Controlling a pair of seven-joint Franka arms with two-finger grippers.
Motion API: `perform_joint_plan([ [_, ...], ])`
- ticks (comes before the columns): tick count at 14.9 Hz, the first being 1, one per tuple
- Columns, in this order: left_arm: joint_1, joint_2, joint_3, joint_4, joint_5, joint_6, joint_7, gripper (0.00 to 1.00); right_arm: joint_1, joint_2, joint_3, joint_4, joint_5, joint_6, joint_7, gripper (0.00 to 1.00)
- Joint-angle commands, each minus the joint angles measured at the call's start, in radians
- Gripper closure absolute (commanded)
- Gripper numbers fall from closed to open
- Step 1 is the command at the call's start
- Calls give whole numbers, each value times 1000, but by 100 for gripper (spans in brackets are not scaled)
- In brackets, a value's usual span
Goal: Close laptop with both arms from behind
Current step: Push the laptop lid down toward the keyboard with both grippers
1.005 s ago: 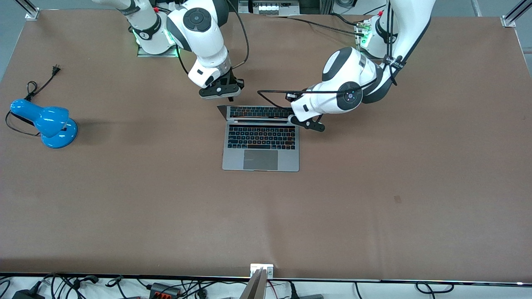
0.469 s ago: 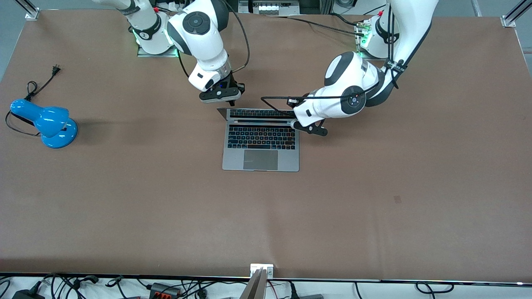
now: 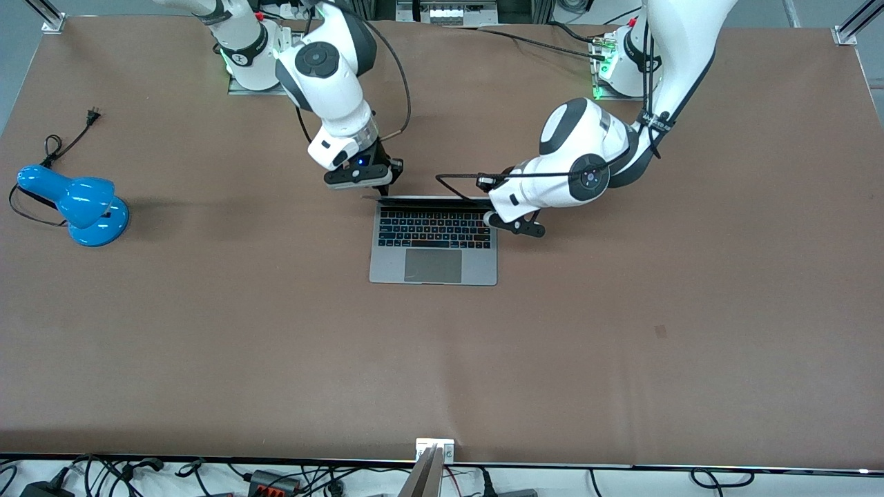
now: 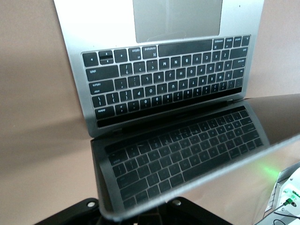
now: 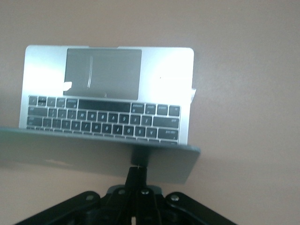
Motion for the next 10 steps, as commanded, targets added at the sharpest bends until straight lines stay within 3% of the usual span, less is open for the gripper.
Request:
perform_joint_plan([
  [1, -2, 54, -1, 53, 65, 0, -6, 100, -35, 17, 4, 15, -19, 21, 11, 100],
  [10, -11, 153, 25, 134, 74, 13, -6, 100, -55, 141, 3, 31, -19, 216, 5, 100],
])
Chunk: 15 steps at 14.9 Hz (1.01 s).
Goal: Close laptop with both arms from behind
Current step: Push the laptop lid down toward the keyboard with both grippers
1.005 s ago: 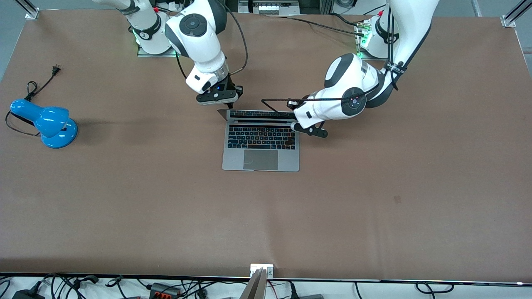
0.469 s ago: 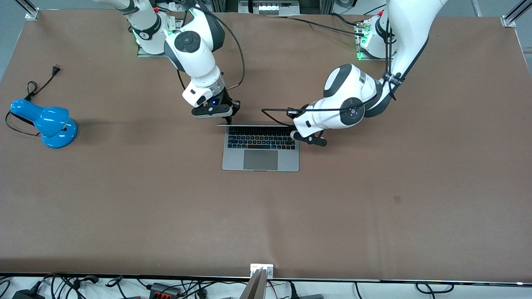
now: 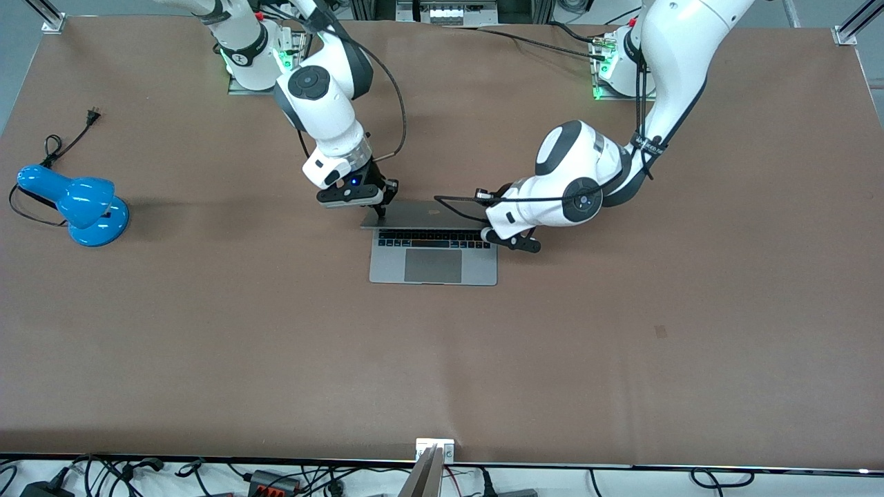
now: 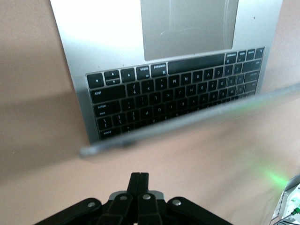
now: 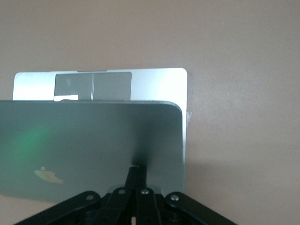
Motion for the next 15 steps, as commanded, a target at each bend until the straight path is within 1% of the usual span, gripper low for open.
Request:
perform_joint_plan([
  [1, -13, 53, 21, 65, 39, -4, -6, 100, -12, 67, 3, 41, -18, 57, 2, 100],
  [5, -21, 106, 24, 94, 54, 2, -16, 100, -9, 131, -14, 95, -20, 66, 1, 100],
  [8, -21, 149, 24, 103, 79, 65, -35, 100, -10, 174, -15, 115, -20, 112, 0, 100],
  [13, -41, 200, 35, 146, 95, 68, -39, 100, -9, 254, -26, 130, -20, 227, -3, 100],
  [15, -67, 211, 61, 154, 97, 70, -41, 100, -7, 291, -26, 152, -22, 247, -6, 100],
])
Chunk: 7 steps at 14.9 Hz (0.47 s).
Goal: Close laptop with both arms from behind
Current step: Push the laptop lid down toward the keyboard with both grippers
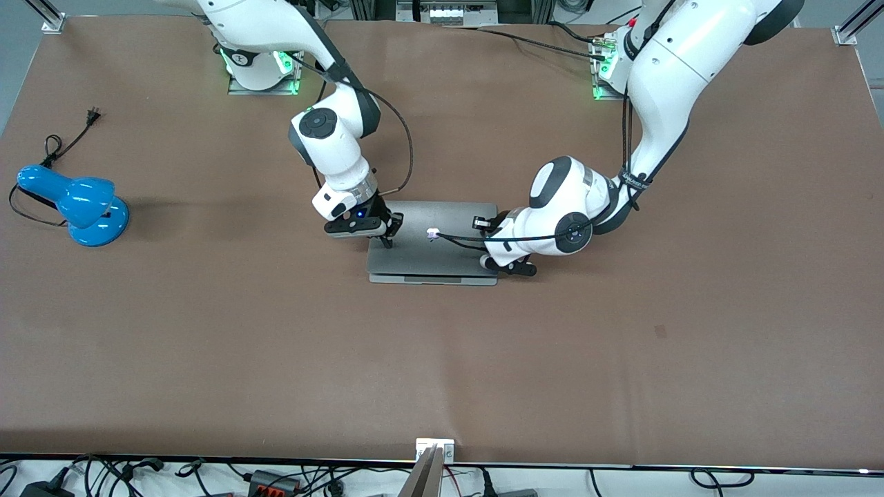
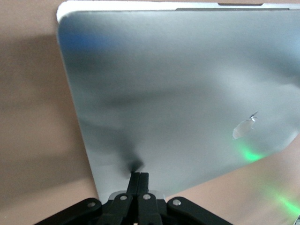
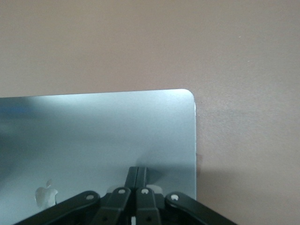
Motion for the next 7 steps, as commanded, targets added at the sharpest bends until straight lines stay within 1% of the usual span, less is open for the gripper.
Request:
perform_joint_plan([
  [1, -66, 31, 56, 47, 28, 2, -24, 100, 0, 66, -3, 51, -17, 36, -4, 100],
  [4, -131, 31, 113, 47, 28, 19, -27, 100, -2, 88, -1, 70, -17, 36, -4, 100],
  [5, -135, 34, 118, 45, 30, 45, -35, 100, 1, 95, -1, 73, -17, 36, -4, 100],
  [7, -135, 45, 119, 47, 28, 55, -38, 100, 1, 103, -1, 73, -17, 36, -4, 100],
])
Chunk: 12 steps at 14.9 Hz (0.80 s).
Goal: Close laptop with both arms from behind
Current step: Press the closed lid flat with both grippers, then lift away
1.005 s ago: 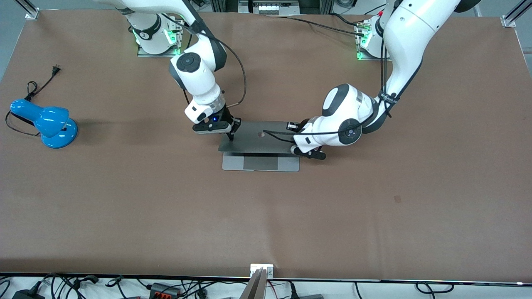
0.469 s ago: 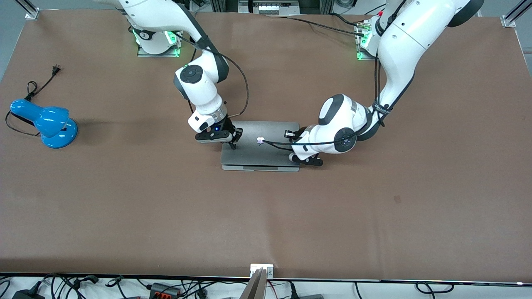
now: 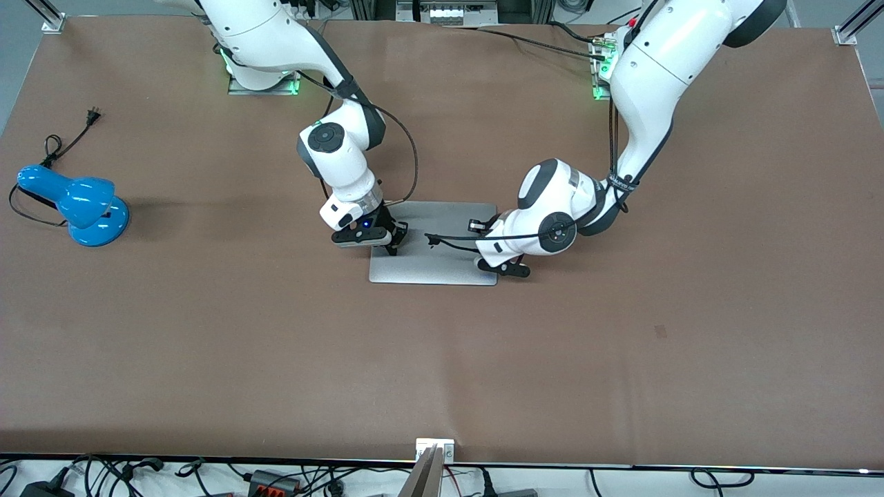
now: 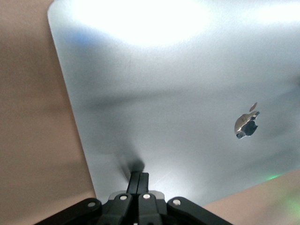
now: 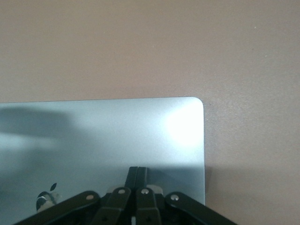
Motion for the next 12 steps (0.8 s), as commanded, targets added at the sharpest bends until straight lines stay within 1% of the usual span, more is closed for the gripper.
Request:
perform_joint_plan([
  [1, -24, 32, 21, 23, 27, 44, -21, 100, 2, 26, -1, 18, -14, 15, -4, 100],
  [7, -12, 19, 19, 21, 29, 33, -27, 100, -11, 23, -2, 43, -14, -8, -13, 100],
  [8, -8, 6, 19, 21, 30, 27, -27, 100, -16, 14, -4, 57, -14, -53, -12, 100],
  [9, -6, -10, 19, 20, 30, 4, -27, 100, -16, -2, -6, 87, -13, -151, -10, 100],
  [11, 17, -51, 19, 20, 30, -47, -25, 99, -19, -17, -6, 214, -13, -417, -5, 100],
  [12, 28, -86, 19, 12, 30, -82, -24, 98, -28, -20, -6, 272, -13, -524, -8, 100],
])
